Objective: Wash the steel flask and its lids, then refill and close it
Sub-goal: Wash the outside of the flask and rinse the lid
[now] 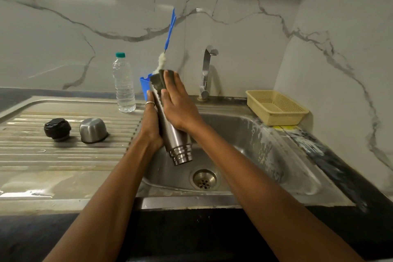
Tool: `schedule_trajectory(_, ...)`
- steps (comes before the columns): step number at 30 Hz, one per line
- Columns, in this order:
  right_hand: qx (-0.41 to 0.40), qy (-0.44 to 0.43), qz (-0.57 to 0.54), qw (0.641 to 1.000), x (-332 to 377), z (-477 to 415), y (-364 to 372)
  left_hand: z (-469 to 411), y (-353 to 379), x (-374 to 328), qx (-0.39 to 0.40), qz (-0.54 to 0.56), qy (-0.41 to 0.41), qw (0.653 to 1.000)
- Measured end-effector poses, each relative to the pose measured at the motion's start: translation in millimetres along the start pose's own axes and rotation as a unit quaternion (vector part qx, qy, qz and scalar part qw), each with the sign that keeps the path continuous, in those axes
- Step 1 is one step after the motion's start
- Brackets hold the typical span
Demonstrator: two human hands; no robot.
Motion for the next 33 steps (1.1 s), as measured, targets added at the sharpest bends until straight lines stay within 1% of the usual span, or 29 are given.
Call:
schedule_trajectory(4, -0.009, -0.006, -0.004, 1.0, 6.6, -6.9, 3.9, 3.6, 6.9, -2.3, 0.031, 0.024, 0.013, 0.999)
schedule_trajectory(7, -0.019, -0.004, -0.03, 0.999, 1.9, 16.7, 9.1, 6.2, 5.8, -5.3, 0.031, -0.014, 0.034, 0.999)
schedule_trajectory(9, 0.002, -0.008, -0.031, 0.999, -4.2, 45.7, 16.0, 3.9, -0.3, -9.5, 0.02, -0.029, 0.045, 0.998)
schedule_trajectory(13, 0.059, -0.035, 0.005, 0.998, -12.9, 92.9, 27.4, 0.4, -11.3, -12.3, -0.009, -0.014, 0.025, 1.0)
schedule_trajectory(16, 0.046, -0.046, 0.023, 0.998, -11.0, 79.2, 22.6, 0.0, -10.2, -13.7, 0.002, 0.004, 0.043, 0.999)
schedule_trajectory(19, 0.005, -0.027, -0.004, 1.0, -5.5, 40.3, 14.8, 0.8, -2.3, -10.5, 0.03, -0.008, 0.043, 0.999)
schedule_trajectory(23, -0.021, -0.007, -0.011, 1.0, -0.1, -8.5, 2.6, 0.0, 3.2, -3.7, 0.042, 0.013, 0.004, 0.999)
schedule_trajectory(26, -0.016, -0.004, -0.034, 0.999, 2.1, -18.5, 0.6, -0.7, 4.9, -3.4, 0.034, -0.004, 0.018, 0.999)
schedule_trajectory(29, -0.002, 0.001, -0.054, 0.999, 1.3, 1.9, 7.1, 0.1, 3.7, -4.2, 0.026, -0.009, 0.044, 0.999)
schedule_trajectory(33, 0.07, 0.026, -0.075, 0.994, -11.3, 54.2, 15.5, -6.3, -19.8, -19.7, -0.05, -0.012, 0.08, 0.996)
Point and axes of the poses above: each hand's wrist, its own z-axis away from the middle knuckle, its own y-axis out of the palm, x = y × z, the point moved 5 cm from there along -z, towards the middle knuckle, and after that the axes turned 10 degrees about z, right-handed, at the moved point
